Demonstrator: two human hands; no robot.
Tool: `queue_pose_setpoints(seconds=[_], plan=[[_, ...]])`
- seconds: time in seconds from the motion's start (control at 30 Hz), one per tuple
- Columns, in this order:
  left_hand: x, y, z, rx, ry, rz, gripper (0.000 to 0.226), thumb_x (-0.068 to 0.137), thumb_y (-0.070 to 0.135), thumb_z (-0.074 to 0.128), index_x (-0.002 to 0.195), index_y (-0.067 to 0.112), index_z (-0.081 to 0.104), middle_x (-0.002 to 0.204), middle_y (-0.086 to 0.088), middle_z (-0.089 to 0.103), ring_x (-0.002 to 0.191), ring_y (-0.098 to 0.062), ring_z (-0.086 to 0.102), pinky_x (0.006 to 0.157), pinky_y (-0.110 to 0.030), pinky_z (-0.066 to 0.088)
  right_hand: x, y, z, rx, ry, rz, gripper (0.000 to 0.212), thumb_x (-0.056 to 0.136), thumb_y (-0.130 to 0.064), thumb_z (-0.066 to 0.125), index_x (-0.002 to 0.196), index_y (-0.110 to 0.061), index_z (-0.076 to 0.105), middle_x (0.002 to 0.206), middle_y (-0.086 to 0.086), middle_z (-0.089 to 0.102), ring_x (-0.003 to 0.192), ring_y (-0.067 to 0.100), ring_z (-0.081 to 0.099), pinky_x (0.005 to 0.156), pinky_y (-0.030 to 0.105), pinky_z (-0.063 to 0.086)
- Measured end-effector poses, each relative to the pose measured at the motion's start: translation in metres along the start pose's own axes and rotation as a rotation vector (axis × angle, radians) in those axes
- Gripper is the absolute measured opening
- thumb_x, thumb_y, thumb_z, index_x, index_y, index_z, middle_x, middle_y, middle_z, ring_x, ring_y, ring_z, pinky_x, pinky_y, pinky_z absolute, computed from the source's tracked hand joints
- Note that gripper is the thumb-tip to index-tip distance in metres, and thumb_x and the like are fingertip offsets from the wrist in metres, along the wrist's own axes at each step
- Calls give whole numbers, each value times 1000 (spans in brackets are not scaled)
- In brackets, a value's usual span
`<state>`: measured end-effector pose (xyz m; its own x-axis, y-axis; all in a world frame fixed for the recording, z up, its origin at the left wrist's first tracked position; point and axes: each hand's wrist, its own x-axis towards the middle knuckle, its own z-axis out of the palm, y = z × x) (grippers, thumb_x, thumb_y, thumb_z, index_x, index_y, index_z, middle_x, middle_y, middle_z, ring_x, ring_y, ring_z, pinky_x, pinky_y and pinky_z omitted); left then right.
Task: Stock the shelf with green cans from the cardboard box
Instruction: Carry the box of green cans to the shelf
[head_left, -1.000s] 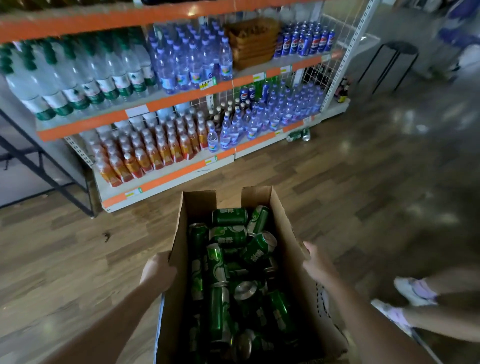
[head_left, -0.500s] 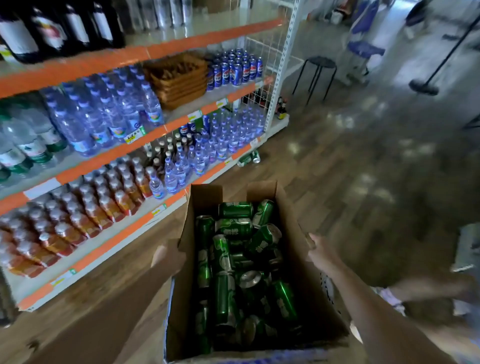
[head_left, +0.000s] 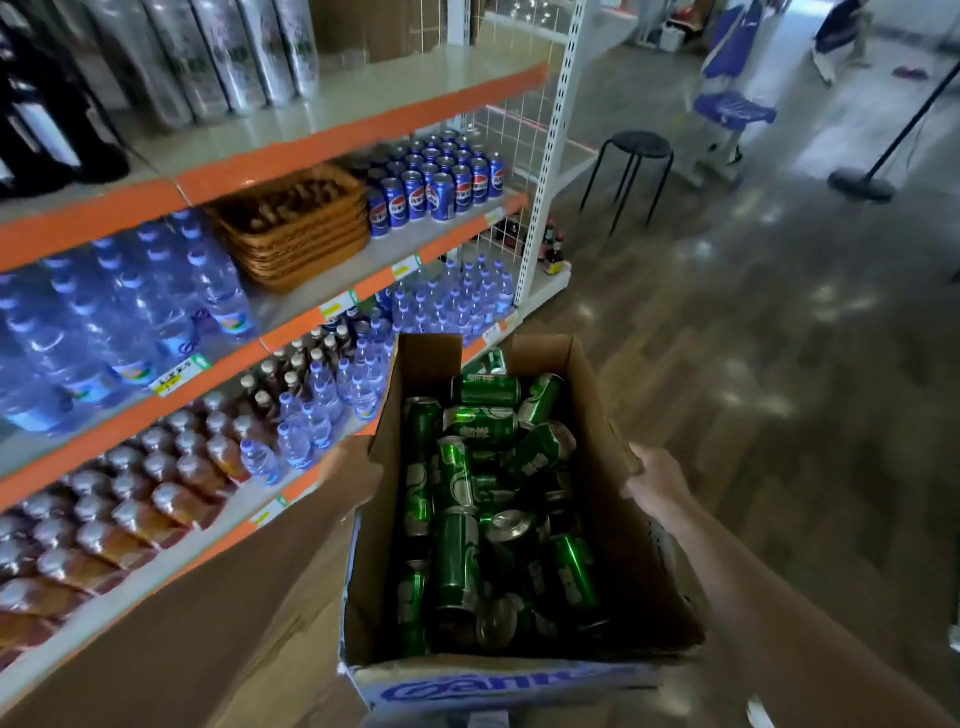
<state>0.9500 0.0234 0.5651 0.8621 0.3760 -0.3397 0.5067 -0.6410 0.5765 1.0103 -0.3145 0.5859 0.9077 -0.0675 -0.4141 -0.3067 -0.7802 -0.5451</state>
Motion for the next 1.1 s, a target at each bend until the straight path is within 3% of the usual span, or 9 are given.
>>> queue_pose_setpoints(seconds=[0.17, 0.3, 0.4, 0.57, 0.7, 0.77, 0.9, 1.0, 1.1], plan=[[84, 49, 3, -40, -10, -6, 15, 79, -1, 52, 78, 10, 61, 75, -16, 60, 67, -28, 57, 58, -27, 37, 100, -26, -28, -9, 2, 8, 53, 79, 9, 58, 130, -4, 53, 114, 15, 62, 104, 28, 60, 81, 31, 47], [154, 81, 2, -57, -34, -22, 24, 79, -2, 52, 61, 13, 52, 64, -13, 55, 65, -27, 55, 53, -27, 35, 178, -43, -41, -6, -41, 17, 62, 78, 4, 60, 137, -12, 49, 128, 13, 58, 112, 25, 57, 82, 25, 45], [199, 105, 0, -48, -35, -43, 21, 78, -2, 53, 62, 12, 53, 66, -14, 57, 70, -31, 58, 56, -28, 38, 221, -59, -52, -8, -48, 21, 65, 80, 7, 60, 140, -11, 44, 132, 10, 54, 115, 25, 55, 82, 24, 44], [251, 143, 5, 0, -14, -58, 12, 80, 1, 53, 77, 11, 58, 75, -12, 56, 72, -29, 55, 60, -30, 37, 294, -75, -68, -33, -100, 7, 63, 82, 6, 58, 140, -13, 43, 119, 12, 61, 87, 16, 62, 62, 20, 45], [280, 162, 27, -50, 49, -128, 10, 78, 0, 54, 75, 6, 62, 74, -19, 61, 72, -33, 62, 60, -37, 44, 356, -78, -81, -83, -143, -42, 63, 86, 3, 57, 143, -11, 37, 111, 11, 63, 65, 5, 54, 49, 16, 38], [286, 171, 43, -42, 67, -179, 11, 78, 0, 54, 77, 7, 63, 77, -19, 62, 78, -36, 63, 59, -32, 39, 385, -78, -88, -134, -179, -107, 61, 85, 1, 59, 141, -12, 41, 116, 10, 63, 74, 7, 57, 53, 15, 40], [290, 185, 77, -78, 120, -306, 19, 76, -6, 56, 91, 0, 66, 86, -24, 64, 82, -34, 62, 62, -28, 37, 435, -83, -100, -219, -263, -183, 63, 85, 0, 59, 143, -13, 38, 136, 10, 50, 110, 22, 58, 84, 29, 50], [284, 188, 101, -135, 113, -415, 24, 75, -5, 57, 97, 1, 65, 84, -22, 65, 72, -27, 59, 61, -29, 41, 464, -88, -104, -292, -320, -253, 64, 86, 0, 57, 144, -12, 33, 135, 13, 52, 110, 23, 58, 87, 31, 48], [276, 181, 122, -187, 131, -508, 34, 71, -3, 59, 104, 5, 63, 89, -20, 67, 79, -34, 64, 61, -34, 48, 482, -98, -101, -398, -369, -333, 58, 87, -1, 54, 142, -10, 38, 134, 12, 54, 118, 26, 55, 100, 37, 45]])
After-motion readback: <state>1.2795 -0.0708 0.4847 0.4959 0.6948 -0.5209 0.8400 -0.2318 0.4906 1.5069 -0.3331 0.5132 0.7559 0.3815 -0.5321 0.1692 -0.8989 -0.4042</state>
